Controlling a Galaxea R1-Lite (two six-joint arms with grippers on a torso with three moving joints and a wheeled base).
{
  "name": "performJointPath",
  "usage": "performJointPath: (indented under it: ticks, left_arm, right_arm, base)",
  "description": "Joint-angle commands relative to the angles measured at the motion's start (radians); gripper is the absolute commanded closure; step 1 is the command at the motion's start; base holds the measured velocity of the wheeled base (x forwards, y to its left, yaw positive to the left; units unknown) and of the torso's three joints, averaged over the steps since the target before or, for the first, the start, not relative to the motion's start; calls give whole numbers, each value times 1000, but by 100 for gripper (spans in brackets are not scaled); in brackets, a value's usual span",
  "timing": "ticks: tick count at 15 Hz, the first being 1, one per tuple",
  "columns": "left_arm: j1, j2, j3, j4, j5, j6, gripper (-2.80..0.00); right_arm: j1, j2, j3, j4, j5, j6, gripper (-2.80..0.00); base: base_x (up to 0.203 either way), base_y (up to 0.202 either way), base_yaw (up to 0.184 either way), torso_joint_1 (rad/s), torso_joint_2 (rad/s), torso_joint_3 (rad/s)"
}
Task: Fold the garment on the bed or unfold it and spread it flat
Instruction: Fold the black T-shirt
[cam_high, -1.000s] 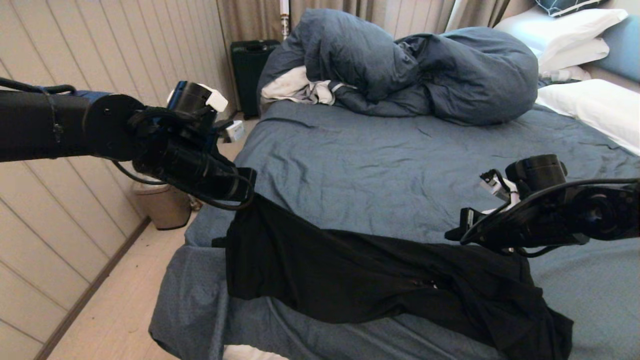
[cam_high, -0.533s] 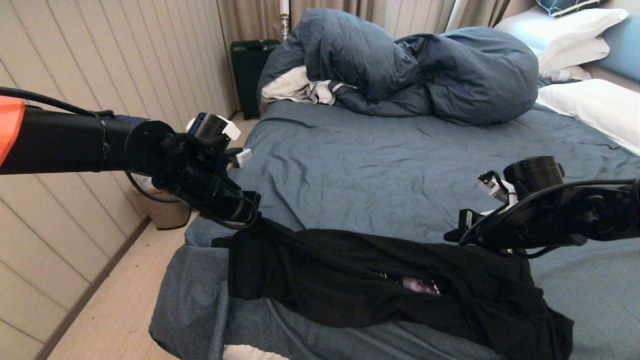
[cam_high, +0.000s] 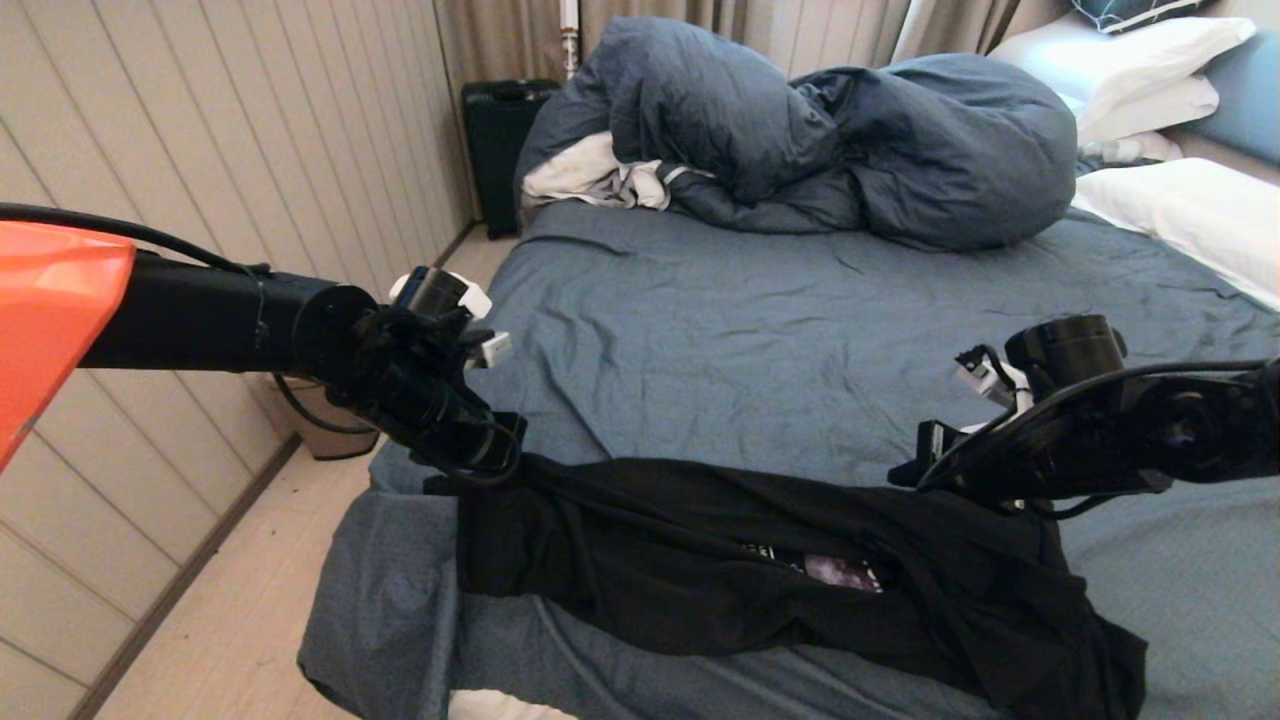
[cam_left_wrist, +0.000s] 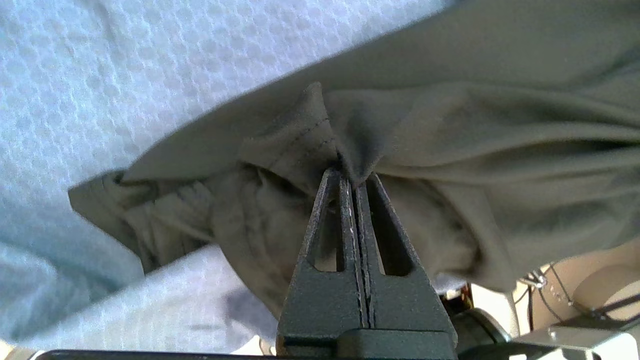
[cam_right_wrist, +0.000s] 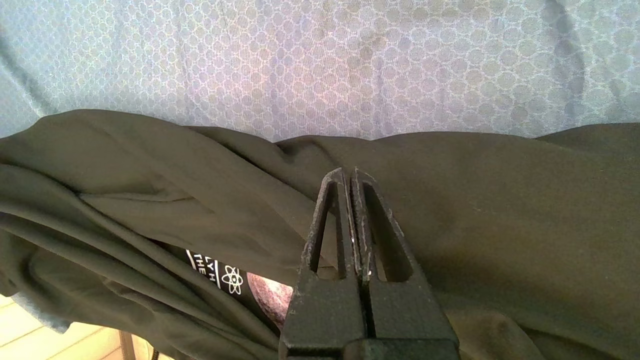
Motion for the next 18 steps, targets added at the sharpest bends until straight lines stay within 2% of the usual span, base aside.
performJointPath:
  ticks: [1, 2, 7, 10, 13, 15, 17, 18]
  left_arm:
    - [-1, 20, -13, 2, -2, -3, 0]
    - [-1, 24, -13, 0, -3, -3, -280]
    - [8, -89, 23, -8, 7, -19, -280]
    - [62, -194, 70, -6, 9, -19, -280]
    - [129, -275, 277, -19, 2, -18, -280]
    - [190, -324, 456, -101, -9, -18, -280]
    - [236, -385, 618, -187, -33, -17, -280]
    - [253, -406, 692, -221, -42, -16, 0]
  right_arm:
    - [1, 1, 0, 0, 2, 2, 0]
    - [1, 1, 0, 0, 2, 2, 0]
    - [1, -2, 3, 0, 2, 2, 0]
    - [5, -15, 11, 0, 4, 0, 0]
    - [17, -29, 13, 5, 8, 7, 0]
    - [33, -39, 9, 6, 8, 40, 0]
    - [88, -43, -6, 4, 8, 92, 0]
    - [127, -42, -19, 3, 7, 100, 0]
  base:
    - [0, 0, 0, 0, 0, 0]
    - [0, 0, 0, 0, 0, 0]
    - [0, 0, 0, 0, 0, 0]
    - [0, 0, 0, 0, 0, 0]
    - [0, 0, 0, 0, 0, 0]
    - [0, 0, 0, 0, 0, 0]
    - [0, 0, 0, 0, 0, 0]
    - [0, 0, 0, 0, 0, 0]
